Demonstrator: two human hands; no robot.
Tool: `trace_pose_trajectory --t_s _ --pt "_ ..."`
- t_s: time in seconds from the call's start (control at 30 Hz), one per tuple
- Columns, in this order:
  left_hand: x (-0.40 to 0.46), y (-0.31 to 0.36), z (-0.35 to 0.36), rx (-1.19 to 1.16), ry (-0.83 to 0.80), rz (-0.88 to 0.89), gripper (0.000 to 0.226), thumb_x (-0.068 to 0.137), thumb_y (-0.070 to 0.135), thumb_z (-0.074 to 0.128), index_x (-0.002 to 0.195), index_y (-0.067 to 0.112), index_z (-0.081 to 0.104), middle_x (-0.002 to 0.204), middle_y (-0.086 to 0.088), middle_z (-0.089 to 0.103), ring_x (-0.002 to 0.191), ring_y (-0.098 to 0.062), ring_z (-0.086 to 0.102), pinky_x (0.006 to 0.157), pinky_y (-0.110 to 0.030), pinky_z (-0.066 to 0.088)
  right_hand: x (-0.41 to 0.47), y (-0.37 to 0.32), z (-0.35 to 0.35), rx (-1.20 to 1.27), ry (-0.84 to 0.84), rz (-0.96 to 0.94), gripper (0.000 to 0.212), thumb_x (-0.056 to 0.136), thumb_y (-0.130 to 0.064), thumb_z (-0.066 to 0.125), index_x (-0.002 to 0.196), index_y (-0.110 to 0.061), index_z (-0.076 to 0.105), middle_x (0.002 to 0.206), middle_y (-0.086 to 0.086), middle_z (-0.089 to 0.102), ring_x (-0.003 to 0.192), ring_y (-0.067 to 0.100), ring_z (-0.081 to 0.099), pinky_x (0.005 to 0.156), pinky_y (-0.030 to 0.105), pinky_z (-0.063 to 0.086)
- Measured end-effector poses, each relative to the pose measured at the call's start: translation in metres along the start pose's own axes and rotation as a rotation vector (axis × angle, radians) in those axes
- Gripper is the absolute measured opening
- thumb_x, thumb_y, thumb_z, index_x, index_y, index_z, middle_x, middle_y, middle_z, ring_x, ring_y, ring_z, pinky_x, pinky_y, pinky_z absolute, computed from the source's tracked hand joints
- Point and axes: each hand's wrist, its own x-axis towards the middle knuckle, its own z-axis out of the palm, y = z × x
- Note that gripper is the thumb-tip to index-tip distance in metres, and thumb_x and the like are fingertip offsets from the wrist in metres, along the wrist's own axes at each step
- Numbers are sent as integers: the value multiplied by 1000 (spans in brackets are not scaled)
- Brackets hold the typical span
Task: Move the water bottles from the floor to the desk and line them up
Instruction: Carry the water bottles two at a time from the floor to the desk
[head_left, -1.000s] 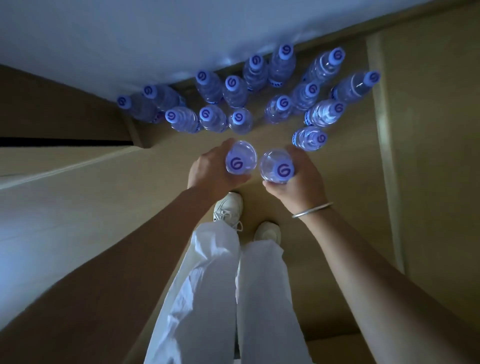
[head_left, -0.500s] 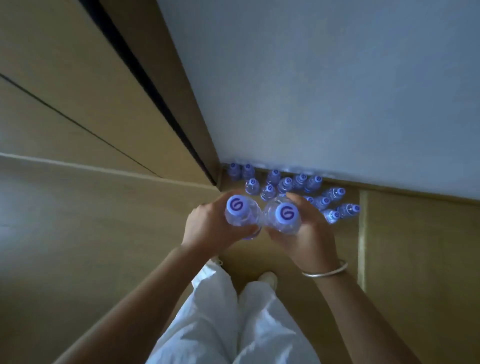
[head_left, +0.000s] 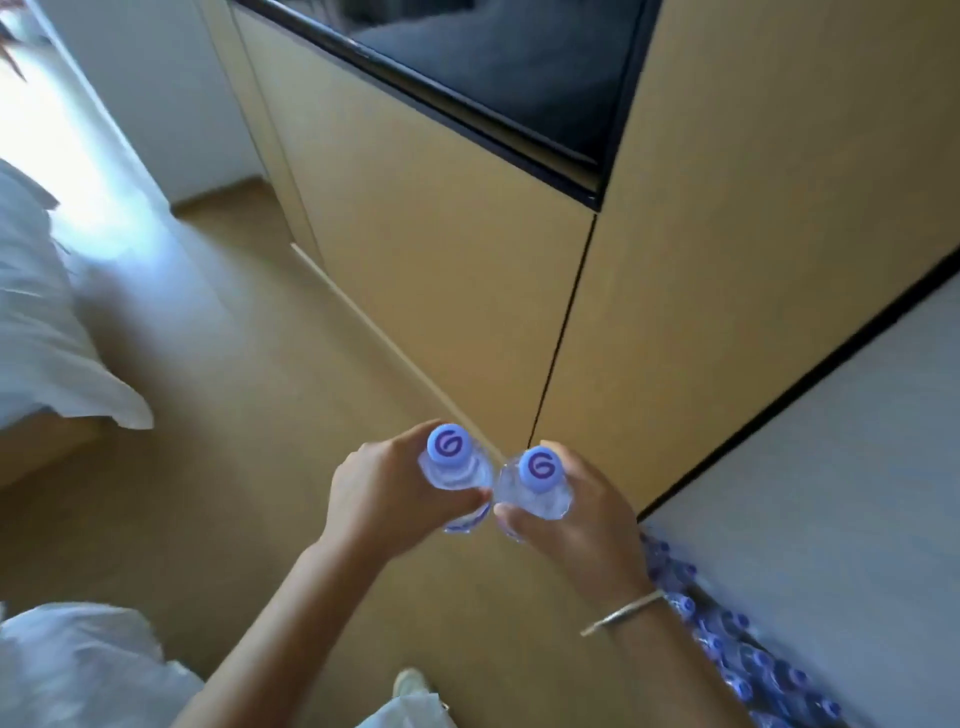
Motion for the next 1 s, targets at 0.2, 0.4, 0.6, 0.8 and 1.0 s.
trace_pose_trajectory --t_s 0.2,0.4,0.6,0.8,1.0 --pt "27 -96 -91 1 177 -163 29 54 55 71 72 42 53 65 9 61 67 -18 54 60 -25 43 58 -106 88 37 -154 -164 40 61 -38 80 94 -29 60 80 -14 61 82 7 55 65 20 40" --pt "49 -160 -134 -21 288 -299 32 51 62 64 74 41 55 66 13 63 69 -15 59 60 -25 45 116 -163 152 -19 -296 -250 46 59 -50 77 99 -34 59 84 -14 62 77 8 58 65 20 40" --pt "110 -194 -157 7 306 -381 28 57 57 72 71 40 54 65 14 61 70 -13 59 55 -23 40 198 -184 199 -46 -395 -301 57 54 -60 68 103 -32 59 89 -12 65 83 14 62 68 24 43" --pt "209 -212 -187 17 354 -480 32 60 54 74 79 33 60 66 13 60 72 -15 58 57 -25 39 311 -209 231 -84 -454 -367 57 64 -45 80 114 -26 59 101 -7 67 94 18 62 77 27 45" --pt "291 -230 -219 -46 464 -549 33 51 62 64 74 39 58 66 14 61 73 -15 59 57 -25 38 413 -235 255 -127 -468 -414 55 64 -44 78 112 -26 59 101 -7 65 93 16 60 76 26 44"
